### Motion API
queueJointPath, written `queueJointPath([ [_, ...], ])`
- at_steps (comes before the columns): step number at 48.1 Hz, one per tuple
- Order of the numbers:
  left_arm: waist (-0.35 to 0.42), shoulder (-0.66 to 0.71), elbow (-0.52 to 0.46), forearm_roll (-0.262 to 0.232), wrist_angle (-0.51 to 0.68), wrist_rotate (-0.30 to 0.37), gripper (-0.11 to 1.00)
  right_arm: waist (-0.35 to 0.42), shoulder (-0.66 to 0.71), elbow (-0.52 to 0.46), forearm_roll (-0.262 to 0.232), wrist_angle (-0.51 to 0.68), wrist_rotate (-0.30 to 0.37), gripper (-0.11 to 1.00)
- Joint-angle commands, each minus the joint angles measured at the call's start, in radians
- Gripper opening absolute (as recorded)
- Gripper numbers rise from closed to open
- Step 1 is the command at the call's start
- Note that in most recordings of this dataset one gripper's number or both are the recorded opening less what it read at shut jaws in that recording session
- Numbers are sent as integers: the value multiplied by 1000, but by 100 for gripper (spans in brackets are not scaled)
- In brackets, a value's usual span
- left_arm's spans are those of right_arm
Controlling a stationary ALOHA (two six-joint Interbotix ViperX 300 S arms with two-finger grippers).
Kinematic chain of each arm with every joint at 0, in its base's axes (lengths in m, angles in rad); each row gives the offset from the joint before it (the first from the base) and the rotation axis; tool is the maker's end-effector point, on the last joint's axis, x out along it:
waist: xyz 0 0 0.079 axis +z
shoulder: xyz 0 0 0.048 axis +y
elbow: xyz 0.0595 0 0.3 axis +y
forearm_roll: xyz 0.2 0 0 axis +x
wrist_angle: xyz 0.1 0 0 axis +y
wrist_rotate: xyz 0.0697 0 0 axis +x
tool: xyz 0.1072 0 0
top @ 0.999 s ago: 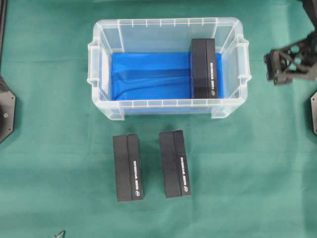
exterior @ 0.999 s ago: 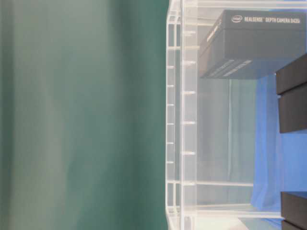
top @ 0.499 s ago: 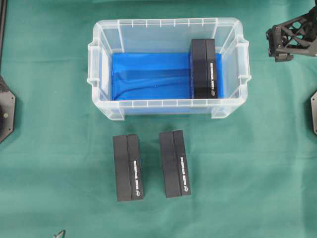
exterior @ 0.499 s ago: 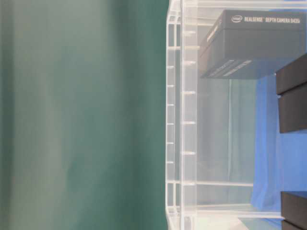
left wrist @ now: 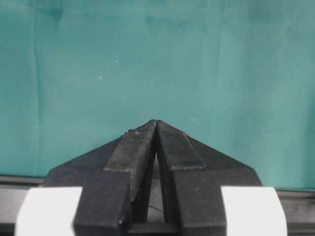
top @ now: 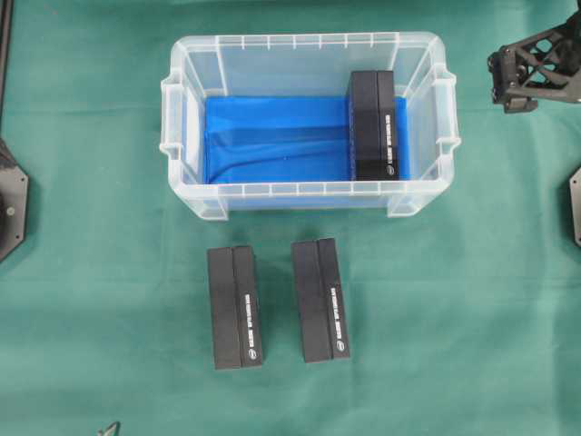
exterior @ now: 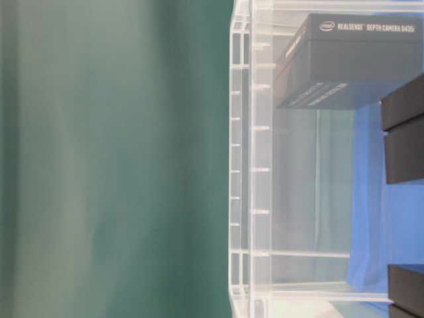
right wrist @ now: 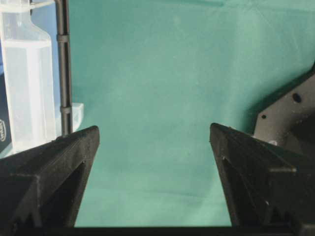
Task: Take the box out of the case with the right arm.
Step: 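Move the open right gripper over the right black box in the bin, then lower the right gripper around the right box and close on it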
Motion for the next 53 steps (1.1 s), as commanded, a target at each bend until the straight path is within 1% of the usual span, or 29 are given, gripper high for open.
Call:
queueJointPath([
  [1,-2,2,-9,3,-3,2,0,-2,-8,-9,2,-5,2,88],
  [11,-2,3,-9,3,-3,2,0,0,-3,-18,12,-14,2,88],
  [16,-2,3,-9,3,-5,2,0,0,17,-38,29,-49,2,88],
  [20,-2,3,-9,3,-3,2,0,8,52,-67,34,-77,2,88],
  [28,-2,3,-9,3,-3,2,0,40,176,-172,35,-114,2,88],
  [36,-2,3,-9,3,-3,3,0,69,313,-313,34,-117,2,88],
  [41,-2,2,-9,3,-3,2,0,77,376,-377,35,-117,2,88],
  [47,-2,2,-9,3,-3,3,0,81,425,-434,34,-114,3,88],
  [53,-2,0,-9,3,-3,2,0,83,451,-456,35,-112,12,88],
])
